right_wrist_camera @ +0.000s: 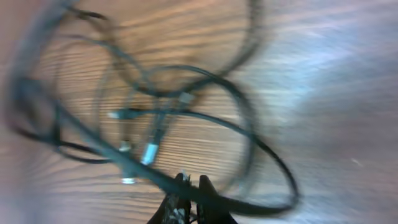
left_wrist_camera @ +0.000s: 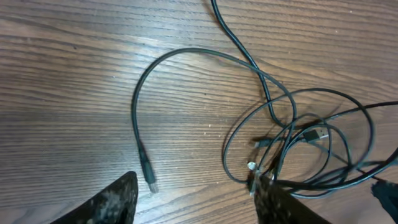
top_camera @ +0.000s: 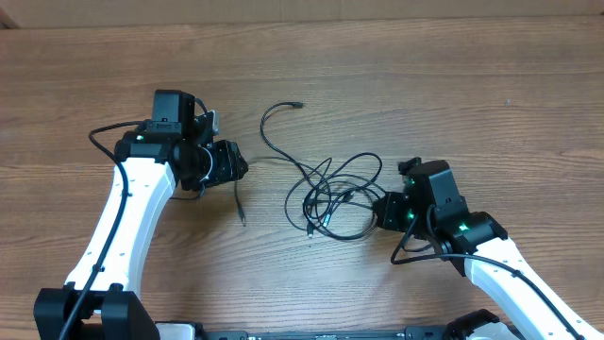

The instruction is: Untangle cables

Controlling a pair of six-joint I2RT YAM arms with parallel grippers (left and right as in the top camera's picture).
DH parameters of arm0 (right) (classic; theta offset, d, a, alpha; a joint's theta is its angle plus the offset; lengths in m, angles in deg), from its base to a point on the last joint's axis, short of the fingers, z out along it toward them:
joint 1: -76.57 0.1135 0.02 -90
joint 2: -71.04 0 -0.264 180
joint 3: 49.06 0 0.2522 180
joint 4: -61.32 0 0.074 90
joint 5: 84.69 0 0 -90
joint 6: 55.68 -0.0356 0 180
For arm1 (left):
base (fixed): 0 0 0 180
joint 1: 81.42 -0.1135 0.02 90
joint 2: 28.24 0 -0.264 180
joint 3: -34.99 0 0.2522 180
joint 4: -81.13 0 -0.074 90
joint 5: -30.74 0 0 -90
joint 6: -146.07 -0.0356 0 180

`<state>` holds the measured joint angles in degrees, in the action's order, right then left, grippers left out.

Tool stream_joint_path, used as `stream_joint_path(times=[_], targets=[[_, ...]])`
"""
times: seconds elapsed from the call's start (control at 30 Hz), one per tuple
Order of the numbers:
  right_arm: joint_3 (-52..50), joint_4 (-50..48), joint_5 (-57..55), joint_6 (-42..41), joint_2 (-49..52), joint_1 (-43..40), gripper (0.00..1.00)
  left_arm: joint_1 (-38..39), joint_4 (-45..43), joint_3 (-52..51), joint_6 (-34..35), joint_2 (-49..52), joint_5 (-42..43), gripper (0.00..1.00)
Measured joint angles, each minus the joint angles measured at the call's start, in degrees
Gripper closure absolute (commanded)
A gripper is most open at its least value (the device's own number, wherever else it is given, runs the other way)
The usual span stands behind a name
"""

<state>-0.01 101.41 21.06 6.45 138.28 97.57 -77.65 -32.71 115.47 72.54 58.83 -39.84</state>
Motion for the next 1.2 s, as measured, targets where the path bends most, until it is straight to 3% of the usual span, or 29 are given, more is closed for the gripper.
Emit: stream_joint_path(times=[0.2, 0.37, 0.63, 0.93, 1.0, 1.13, 1.2], targets=[[0.0, -6.6, 10.9, 3.4, 0.0, 0.0, 0.96, 2.6, -0.4, 0.0, -0.9, 0.0, 0.7, 0.33], [0.0, -5.9, 12.8, 4.2, 0.0, 0.0, 0.96, 7.5, -3.0, 0.0, -6.7, 0.0, 3.6, 0.30], [0.0, 2.8, 3.2, 0.4, 0.0, 0.0, 0.96, 16.0, -9.5, 0.0, -16.6, 1.0, 6.9, 0.34], [0.0, 5.9, -4.8, -3.0, 0.0, 0.0, 0.96, 21.5, -16.4, 0.0, -19.7, 10.6, 7.8, 0.37], [0.0, 5.9, -5.4, -3.2, 0.0, 0.0, 0.96, 22.4, -16.4, 0.0, -19.8, 12.5, 8.2, 0.45], [0.0, 5.9, -6.0, -3.4, 0.0, 0.0, 0.96, 23.3, -16.4, 0.0, -20.1, 13.8, 8.9, 0.88], [0.0, 5.9, -6.2, -3.5, 0.0, 0.0, 0.96, 23.3, -16.3, 0.1, -20.0, 13.8, 9.1, 0.96]])
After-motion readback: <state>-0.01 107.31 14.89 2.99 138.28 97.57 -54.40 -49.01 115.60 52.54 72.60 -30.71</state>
